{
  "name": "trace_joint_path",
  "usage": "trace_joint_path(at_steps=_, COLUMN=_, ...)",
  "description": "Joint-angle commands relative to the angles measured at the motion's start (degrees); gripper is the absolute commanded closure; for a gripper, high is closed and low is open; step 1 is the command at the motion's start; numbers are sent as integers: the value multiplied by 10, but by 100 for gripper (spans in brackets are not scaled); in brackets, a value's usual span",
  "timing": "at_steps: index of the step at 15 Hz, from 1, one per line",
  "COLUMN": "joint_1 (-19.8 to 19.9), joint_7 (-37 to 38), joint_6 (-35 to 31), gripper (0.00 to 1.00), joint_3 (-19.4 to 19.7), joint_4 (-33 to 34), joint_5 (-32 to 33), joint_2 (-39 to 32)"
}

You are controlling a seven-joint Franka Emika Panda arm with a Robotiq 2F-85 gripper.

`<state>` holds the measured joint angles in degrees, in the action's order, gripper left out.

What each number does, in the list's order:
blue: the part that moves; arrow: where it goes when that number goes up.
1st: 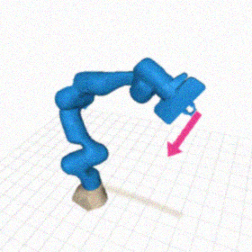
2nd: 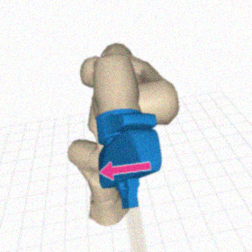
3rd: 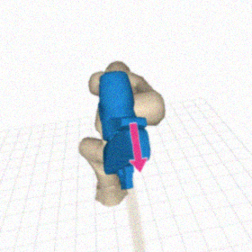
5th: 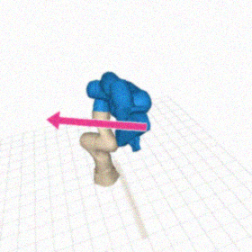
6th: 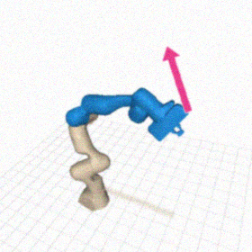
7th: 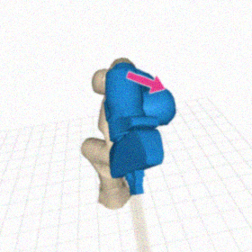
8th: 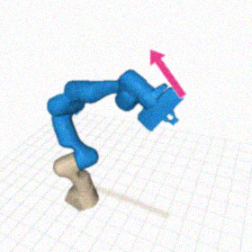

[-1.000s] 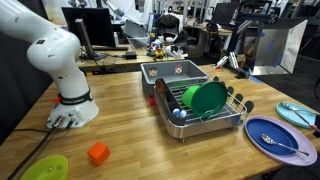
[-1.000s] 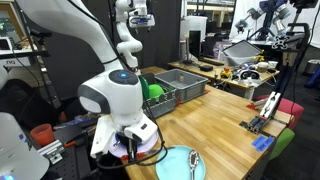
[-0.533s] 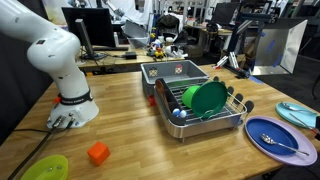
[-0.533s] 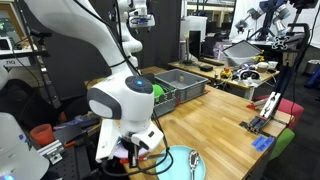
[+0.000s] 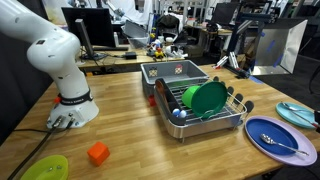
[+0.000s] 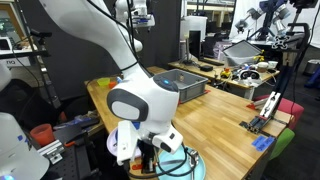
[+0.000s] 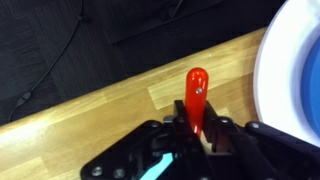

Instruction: Put the knife on the blue plate.

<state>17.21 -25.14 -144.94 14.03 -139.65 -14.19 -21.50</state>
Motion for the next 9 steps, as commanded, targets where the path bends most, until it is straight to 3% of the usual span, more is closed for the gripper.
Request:
trace_joint_path(at_steps=1, joint_1=19, joint_7=19, joint_6=33, gripper=95, joint_3=-20, joint_4=36, joint_5=33, joint_2=-26)
trace_joint_path(at_steps=9, joint_1=38, joint_7=11, joint_6=63, gripper=95, joint_3=-43, joint_4=81, joint_5=30, joint_2=-61)
